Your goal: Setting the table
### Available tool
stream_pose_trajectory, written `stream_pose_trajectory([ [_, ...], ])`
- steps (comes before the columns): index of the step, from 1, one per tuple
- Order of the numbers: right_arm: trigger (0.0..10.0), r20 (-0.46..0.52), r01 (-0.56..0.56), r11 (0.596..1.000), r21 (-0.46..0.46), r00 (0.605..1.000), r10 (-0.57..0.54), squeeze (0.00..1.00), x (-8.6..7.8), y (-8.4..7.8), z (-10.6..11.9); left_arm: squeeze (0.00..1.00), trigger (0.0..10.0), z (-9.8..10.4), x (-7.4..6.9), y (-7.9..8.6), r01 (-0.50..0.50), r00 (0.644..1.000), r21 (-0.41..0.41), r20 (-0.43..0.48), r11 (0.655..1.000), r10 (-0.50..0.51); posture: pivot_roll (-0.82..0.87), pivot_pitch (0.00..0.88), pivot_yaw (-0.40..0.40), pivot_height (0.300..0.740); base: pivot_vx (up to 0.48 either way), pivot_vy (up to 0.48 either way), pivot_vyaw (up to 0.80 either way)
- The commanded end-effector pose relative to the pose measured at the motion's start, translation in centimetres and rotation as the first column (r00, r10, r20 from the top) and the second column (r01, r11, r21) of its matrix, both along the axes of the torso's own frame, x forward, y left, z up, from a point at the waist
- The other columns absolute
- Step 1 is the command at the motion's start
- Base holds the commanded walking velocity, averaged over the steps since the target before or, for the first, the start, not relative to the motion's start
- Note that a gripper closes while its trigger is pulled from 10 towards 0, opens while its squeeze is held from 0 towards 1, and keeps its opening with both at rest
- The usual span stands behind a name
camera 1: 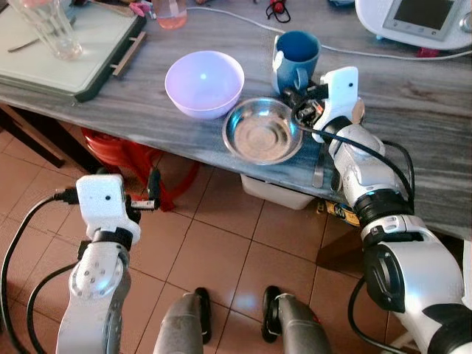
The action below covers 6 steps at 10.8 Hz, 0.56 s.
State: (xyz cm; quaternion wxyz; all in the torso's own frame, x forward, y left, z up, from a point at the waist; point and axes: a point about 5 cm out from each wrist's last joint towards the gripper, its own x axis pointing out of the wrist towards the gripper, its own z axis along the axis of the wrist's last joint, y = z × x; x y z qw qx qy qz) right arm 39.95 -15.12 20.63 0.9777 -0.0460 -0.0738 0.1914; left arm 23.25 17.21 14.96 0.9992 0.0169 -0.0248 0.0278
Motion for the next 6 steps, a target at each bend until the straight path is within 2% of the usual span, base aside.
stream_pose_trajectory([
  [1,10.0,0.055,-0.006,1.0,-0.03,0.998,0.008,1.0,0.1,0.1,1.3,0.0,10.0,-0.6,-0.1,0.4,-0.026,0.999,0.007,-0.021,1.0,0.027,0.14,0.239,0.037,0.74,0.0,0.0,0.0],
  [6,10.0,0.174,0.069,0.998,-0.015,0.983,-0.065,1.0,-0.6,-1.0,2.8,0.0,10.0,-1.7,0.5,0.4,-0.078,0.996,-0.005,-0.049,0.997,0.077,0.11,0.191,0.022,0.74,0.0,0.0,0.0],
])
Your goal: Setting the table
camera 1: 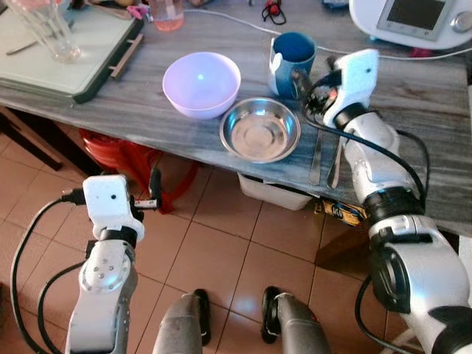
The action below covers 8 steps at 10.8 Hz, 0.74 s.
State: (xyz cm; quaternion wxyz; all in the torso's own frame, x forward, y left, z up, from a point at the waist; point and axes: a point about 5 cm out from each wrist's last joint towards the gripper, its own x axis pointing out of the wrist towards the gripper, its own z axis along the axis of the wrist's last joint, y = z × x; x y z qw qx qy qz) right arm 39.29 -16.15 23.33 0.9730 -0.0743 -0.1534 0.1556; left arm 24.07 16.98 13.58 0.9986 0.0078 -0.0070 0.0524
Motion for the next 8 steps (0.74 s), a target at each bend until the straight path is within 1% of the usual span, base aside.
stream_pose_trajectory([
  [1,10.0,0.023,0.008,1.0,0.003,1.0,-0.008,1.0,-0.3,0.0,0.1,0.0,10.0,-0.6,-0.1,0.5,-0.032,0.999,0.006,-0.017,0.999,0.032,0.1,0.182,0.019,0.74,0.0,0.0,0.0],
  [3,10.0,0.059,0.026,1.0,0.001,0.998,-0.026,1.0,-0.9,0.0,0.4,0.0,10.0,-0.4,0.4,0.3,-0.038,0.999,-0.003,-0.004,0.999,0.038,0.1,0.167,0.016,0.74,0.0,0.0,0.0],
  [4,10.0,0.096,0.053,0.998,0.014,0.994,-0.054,1.0,-1.5,-0.2,0.7,0.0,10.0,-0.5,0.4,0.5,-0.05,0.999,-0.02,0.001,0.999,0.05,0.1,0.155,0.015,0.74,0.0,0.0,0.0],
  [5,10.0,0.133,0.1,0.995,0.026,0.986,-0.103,1.0,-2.5,-0.8,0.8,0.0,10.0,-0.8,0.2,0.8,-0.082,0.997,-0.017,-0.006,0.996,0.082,0.09,0.135,0.01,0.74,0.0,0.0,0.0],
  [6,10.0,0.134,0.134,0.99,0.038,0.981,-0.138,1.0,-3.3,-1.1,0.2,0.0,10.0,-1.2,0.0,0.7,-0.084,0.996,-0.013,-0.012,0.996,0.084,0.09,0.114,0.005,0.74,0.0,0.0,0.0],
  [7,10.0,0.08,0.177,0.982,0.069,0.98,-0.182,1.0,-5.1,-1.3,-2.1,0.0,10.0,-1.7,-0.4,0.0,-0.079,0.997,-0.021,-0.017,0.997,0.079,0.09,0.079,-0.001,0.74,0.0,0.0,0.0],
  [8,10.0,0.048,0.18,0.982,0.062,0.982,-0.184,1.0,-6.1,-1.0,-3.4,0.0,10.0,-2.0,-0.7,-0.1,-0.081,0.997,-0.031,-0.022,0.996,0.08,0.09,0.049,-0.003,0.74,0.0,0.0,0.0],
])
